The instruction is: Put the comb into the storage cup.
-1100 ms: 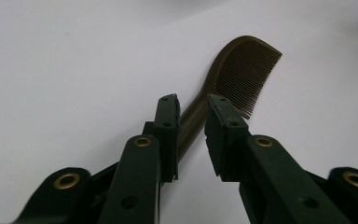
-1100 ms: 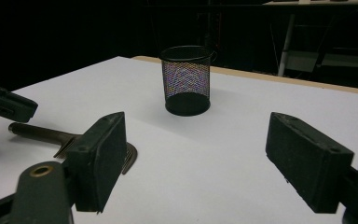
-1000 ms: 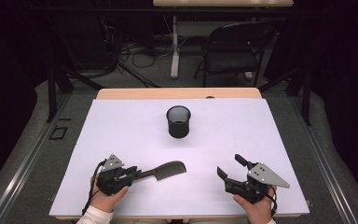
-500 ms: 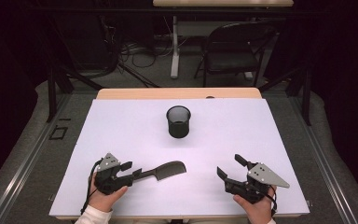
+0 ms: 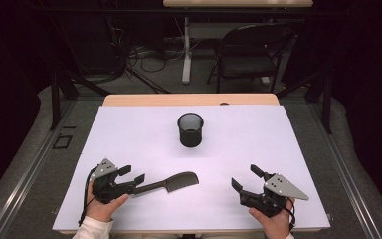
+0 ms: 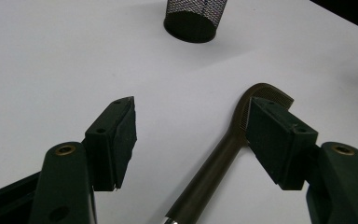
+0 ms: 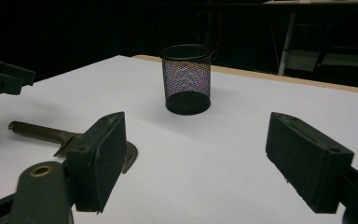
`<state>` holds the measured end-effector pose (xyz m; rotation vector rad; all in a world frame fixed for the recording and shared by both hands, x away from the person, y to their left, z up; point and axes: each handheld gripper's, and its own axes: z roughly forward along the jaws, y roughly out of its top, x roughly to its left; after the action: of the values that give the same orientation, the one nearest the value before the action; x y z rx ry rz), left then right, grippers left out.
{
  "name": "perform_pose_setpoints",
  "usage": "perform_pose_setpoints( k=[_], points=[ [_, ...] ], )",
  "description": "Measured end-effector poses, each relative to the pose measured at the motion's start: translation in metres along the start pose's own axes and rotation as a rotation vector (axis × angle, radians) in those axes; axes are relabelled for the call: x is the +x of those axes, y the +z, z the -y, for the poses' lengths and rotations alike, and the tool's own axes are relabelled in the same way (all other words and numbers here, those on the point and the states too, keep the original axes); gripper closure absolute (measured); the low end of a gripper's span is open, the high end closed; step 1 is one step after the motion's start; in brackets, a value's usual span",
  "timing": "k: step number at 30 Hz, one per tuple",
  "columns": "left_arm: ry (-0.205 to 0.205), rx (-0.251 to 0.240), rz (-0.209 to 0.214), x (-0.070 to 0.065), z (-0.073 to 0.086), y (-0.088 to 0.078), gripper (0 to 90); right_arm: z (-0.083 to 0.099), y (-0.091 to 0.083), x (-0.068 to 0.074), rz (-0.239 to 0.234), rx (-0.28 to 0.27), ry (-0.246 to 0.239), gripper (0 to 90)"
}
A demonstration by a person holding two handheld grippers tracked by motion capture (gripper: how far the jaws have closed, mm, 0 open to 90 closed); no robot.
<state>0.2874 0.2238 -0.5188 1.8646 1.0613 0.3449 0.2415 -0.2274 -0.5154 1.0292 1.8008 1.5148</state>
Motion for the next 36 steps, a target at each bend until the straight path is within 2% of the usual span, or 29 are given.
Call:
perform_pose_setpoints(
  k=[3,7,12,13,18,19,21,25,27,28,30,36],
  points=[
    [-0.019,0.001,0.006,0.003,-0.001,-0.002,31.8,0.000,0.000,0.000,0.000,0.000,0.004,20.3],
    [-0.013,-0.014,0.023,0.005,-0.002,-0.005,27.5,0.000,0.000,0.000,0.000,0.000,0.001,20.3],
    [0.014,-0.028,0.035,0.007,-0.007,-0.008,21.1,0.000,0.000,0.000,0.001,0.001,0.002,20.3],
    [0.022,-0.022,0.037,0.008,-0.010,-0.009,17.1,0.000,0.000,0.000,0.001,0.000,0.001,20.3],
    [0.043,-0.010,0.044,0.009,-0.015,-0.012,15.0,0.000,0.000,0.000,-0.001,-0.001,-0.001,20.3],
    [0.044,-0.008,0.043,0.009,-0.016,-0.013,14.7,0.000,0.000,0.000,-0.001,0.000,-0.001,20.3],
    [0.041,0.000,0.042,0.010,-0.019,-0.013,6.6,0.000,0.001,0.001,-0.001,-0.001,0.004,20.3],
    [0.029,0.021,0.048,0.011,-0.024,-0.012,0.0,0.000,0.000,0.001,-0.002,0.004,0.002,20.3],
    [0.032,0.033,0.045,0.011,-0.026,-0.012,0.2,0.000,0.001,0.001,-0.003,0.003,0.004,20.3],
    [0.043,0.052,0.050,0.011,-0.029,-0.011,0.2,0.000,0.000,0.001,-0.002,0.003,0.004,20.3],
    [0.049,0.058,0.052,0.010,-0.030,-0.010,0.2,0.000,0.001,0.001,-0.003,0.003,0.002,20.3],
    [0.118,0.096,0.074,0.006,-0.038,-0.009,0.2,0.001,0.001,0.001,-0.004,0.007,0.001,20.3]
  ],
)
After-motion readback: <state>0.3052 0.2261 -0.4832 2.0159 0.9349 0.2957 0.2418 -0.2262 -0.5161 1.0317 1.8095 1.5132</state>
